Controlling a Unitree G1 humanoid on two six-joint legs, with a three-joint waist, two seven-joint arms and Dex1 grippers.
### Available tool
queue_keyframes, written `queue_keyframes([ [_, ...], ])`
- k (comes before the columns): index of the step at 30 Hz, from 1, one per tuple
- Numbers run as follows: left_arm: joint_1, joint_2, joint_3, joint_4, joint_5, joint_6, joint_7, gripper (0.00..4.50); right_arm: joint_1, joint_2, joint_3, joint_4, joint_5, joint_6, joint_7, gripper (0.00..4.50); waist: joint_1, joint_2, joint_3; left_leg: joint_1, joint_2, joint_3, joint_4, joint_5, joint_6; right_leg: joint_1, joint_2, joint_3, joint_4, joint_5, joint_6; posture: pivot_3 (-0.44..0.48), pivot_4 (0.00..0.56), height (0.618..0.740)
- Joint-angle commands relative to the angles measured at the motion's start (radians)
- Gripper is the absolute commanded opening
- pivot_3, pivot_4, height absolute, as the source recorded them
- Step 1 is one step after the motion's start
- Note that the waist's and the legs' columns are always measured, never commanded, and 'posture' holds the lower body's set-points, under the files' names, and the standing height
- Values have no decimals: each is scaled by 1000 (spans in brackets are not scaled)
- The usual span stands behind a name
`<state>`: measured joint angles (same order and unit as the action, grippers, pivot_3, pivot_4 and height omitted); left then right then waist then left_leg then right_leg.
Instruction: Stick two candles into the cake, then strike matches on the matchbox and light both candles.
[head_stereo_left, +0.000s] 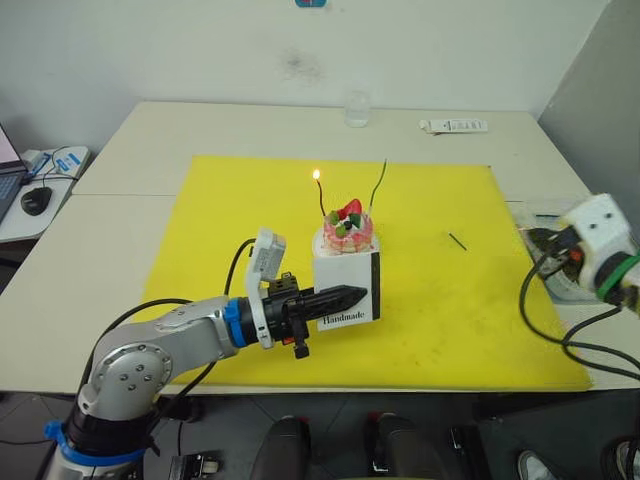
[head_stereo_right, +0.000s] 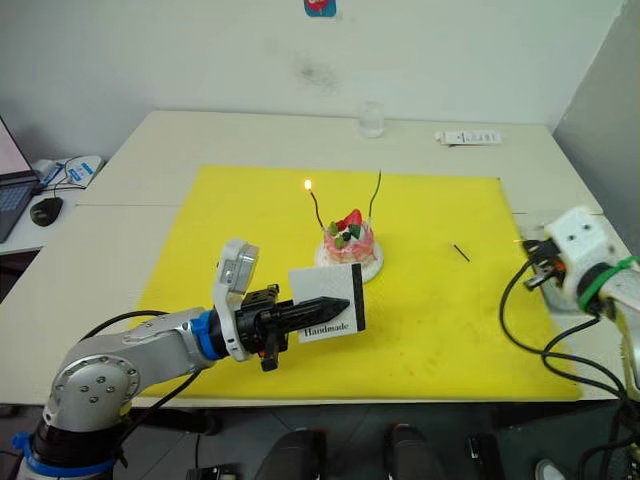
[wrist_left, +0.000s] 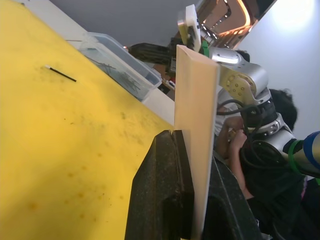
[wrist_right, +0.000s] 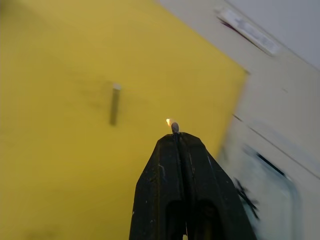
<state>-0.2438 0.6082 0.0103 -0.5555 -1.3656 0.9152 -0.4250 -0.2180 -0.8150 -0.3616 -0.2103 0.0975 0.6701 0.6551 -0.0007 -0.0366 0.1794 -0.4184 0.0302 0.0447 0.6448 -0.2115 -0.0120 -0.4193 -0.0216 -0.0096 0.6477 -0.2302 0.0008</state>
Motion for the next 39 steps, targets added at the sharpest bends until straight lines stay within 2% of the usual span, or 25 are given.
queue_keyframes([
  [1, -1, -11, 0, -41, 11, -18, -11, 0, -63, -18, -49, 103, -28, 45, -105, 49, -2, 0, 0, 0, 0, 0, 0, 0, 0, 0, 1, 0, 0, 0, 0, 0, 150, 740],
  [5, -2, -15, 5, -42, 12, -17, -11, 0, -90, -45, -1, 204, -53, 14, -129, 49, -2, 0, 0, 0, -1, 2, 0, 0, 0, 0, 2, 1, 0, 0, 0, 0, 150, 740],
  [12, 21, -15, 16, -71, -5, -19, 14, 0, -108, -47, 25, 272, -81, 17, -202, 49, -1, 1, 0, -1, 0, 1, -1, 0, 1, -1, 2, 1, -1, 0, 5, 0, 150, 740],
  [15, 26, -15, 21, -78, -14, -21, 27, 0, -115, -39, 21, 283, -71, 2, -204, 615, -1, 1, 0, -1, 0, 1, -1, 0, 1, -1, 2, 0, 0, 1, 5, 0, 150, 740],
  [21, 31, -12, 23, -82, -23, -22, 38, 0, -111, -35, 14, 259, -67, 4, -219, 2722, -2, 1, 0, -1, -1, 1, 0, 0, 1, 0, 2, 1, 0, 0, 4, 0, 150, 740],
  [26, 37, -8, 26, -83, -27, -23, 44, 0, -63, 19, -7, 56, -34, 67, -236, 4481, -2, 1, 0, -1, 0, 1, 0, 0, 1, 0, 2, 1, 0, 2, 7, 0, 150, 740],
  [29, 43, -7, 28, -85, -26, -23, 44, 0, -61, 111, 27, -98, 43, 64, -214, 4481, -4, 1, -1, -1, 1, 0, -1, 0, 0, 0, 3, 1, 0, 2, 7, 0, 150, 740],
  [32, 43, -8, 26, -86, -25, -21, 44, 0, -74, 198, 87, -147, 119, 68, -173, 4481, -3, 1, -1, 0, 1, -2, -1, 0, 0, 0, 3, -1, 1, 2, 7, 0, 150, 740],
  [39, 33, 7, 35, -77, -29, -13, 32, 0, -189, 289, 220, 118, 63, -10, -215, 4481, -1, 1, -1, -1, -2, 1, 1, 0, 1, 0, 2, 0, 0, 0, 3, 0, 150, 740],
])
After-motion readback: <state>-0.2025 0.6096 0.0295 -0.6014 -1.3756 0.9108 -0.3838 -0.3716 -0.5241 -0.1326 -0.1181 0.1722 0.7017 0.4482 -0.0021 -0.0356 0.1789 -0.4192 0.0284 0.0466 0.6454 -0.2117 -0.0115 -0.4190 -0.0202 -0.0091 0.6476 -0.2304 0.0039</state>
